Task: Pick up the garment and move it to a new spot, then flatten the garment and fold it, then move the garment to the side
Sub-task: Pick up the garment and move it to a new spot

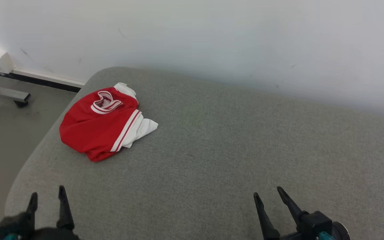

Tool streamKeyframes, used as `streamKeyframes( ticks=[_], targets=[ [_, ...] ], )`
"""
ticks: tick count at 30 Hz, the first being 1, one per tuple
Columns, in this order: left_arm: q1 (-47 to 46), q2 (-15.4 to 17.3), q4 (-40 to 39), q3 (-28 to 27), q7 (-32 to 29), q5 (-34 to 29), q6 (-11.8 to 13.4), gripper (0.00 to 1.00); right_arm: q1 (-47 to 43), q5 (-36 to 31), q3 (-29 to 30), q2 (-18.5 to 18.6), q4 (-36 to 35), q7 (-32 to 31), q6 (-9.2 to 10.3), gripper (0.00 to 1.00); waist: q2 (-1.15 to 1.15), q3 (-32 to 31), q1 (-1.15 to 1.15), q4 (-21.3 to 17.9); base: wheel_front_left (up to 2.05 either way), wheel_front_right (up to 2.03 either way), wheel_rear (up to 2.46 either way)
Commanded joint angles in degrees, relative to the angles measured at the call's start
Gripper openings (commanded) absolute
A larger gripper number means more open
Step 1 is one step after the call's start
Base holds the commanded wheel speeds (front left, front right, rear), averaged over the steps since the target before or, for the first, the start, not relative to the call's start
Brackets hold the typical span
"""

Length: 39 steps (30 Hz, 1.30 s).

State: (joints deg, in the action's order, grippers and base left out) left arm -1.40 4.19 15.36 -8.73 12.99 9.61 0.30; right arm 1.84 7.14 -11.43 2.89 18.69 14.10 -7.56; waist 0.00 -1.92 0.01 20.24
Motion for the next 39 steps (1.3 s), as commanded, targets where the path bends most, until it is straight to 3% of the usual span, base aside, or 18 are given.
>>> streamKeyframes(
  ticks=[1, 13, 17, 26, 32, 33, 34, 39],
  targets=[
    [-3.6, 0.9, 2.0, -0.6, -0.8, 0.9, 0.1, 1.00, 1.0, -0.8, -0.5, 0.0, -0.7, -0.4, 0.16, 1.00, 0.00, 2.9, -0.01, -2.1, 0.00, 0.00, 0.00],
    [-29.4, 5.8, 20.8, -7.0, -9.1, 11.5, -1.3, 1.00, 6.5, -0.8, -8.9, 4.7, -8.5, -6.1, 0.17, 1.00, 0.00, 15.7, -0.01, -12.0, 0.00, 0.00, 0.00],
    [-35.1, 8.1, 25.8, -9.0, -11.8, 13.8, -0.4, 1.00, 7.4, -0.4, -10.0, 6.4, -12.6, -7.9, 0.16, 1.00, 0.00, 19.7, -0.01, -14.3, 0.00, 0.00, 0.00],
    [-44.7, 11.8, 35.1, -9.0, -21.4, 16.3, 0.3, 1.00, 5.2, -1.4, -7.2, 8.9, -21.5, -11.3, 0.16, 1.00, 0.00, 27.2, -0.01, -16.4, 0.00, 0.00, 0.00],
    [-45.7, 11.1, 40.4, -7.5, -28.5, 16.3, 1.9, 1.00, 4.3, -1.5, -6.5, 8.5, -23.4, -11.5, 0.16, 1.00, 0.00, 28.0, -0.01, -17.0, 0.00, 0.00, 0.00],
    [-45.4, 10.9, 40.8, -7.2, -28.9, 16.1, 1.9, 0.45, 4.2, -1.5, -6.5, 8.2, -23.4, -11.3, 0.16, 1.00, 0.00, 27.9, -0.01, -17.1, 0.00, 0.00, 0.00],
    [-45.1, 10.8, 41.0, -6.8, -29.2, 15.8, 1.9, 0.00, 4.4, -1.5, -6.6, 8.0, -23.4, -11.2, 0.16, 1.00, 0.00, 27.6, -0.01, -17.1, 0.00, 0.00, 0.00],
    [-44.9, 12.0, 38.0, -5.5, -27.8, 14.8, 0.3, 0.00, 5.4, -0.4, -6.8, 7.1, -22.0, -10.4, 0.16, 1.00, 0.00, 25.7, -0.01, -17.0, 0.00, 0.00, 0.00]
  ],
)
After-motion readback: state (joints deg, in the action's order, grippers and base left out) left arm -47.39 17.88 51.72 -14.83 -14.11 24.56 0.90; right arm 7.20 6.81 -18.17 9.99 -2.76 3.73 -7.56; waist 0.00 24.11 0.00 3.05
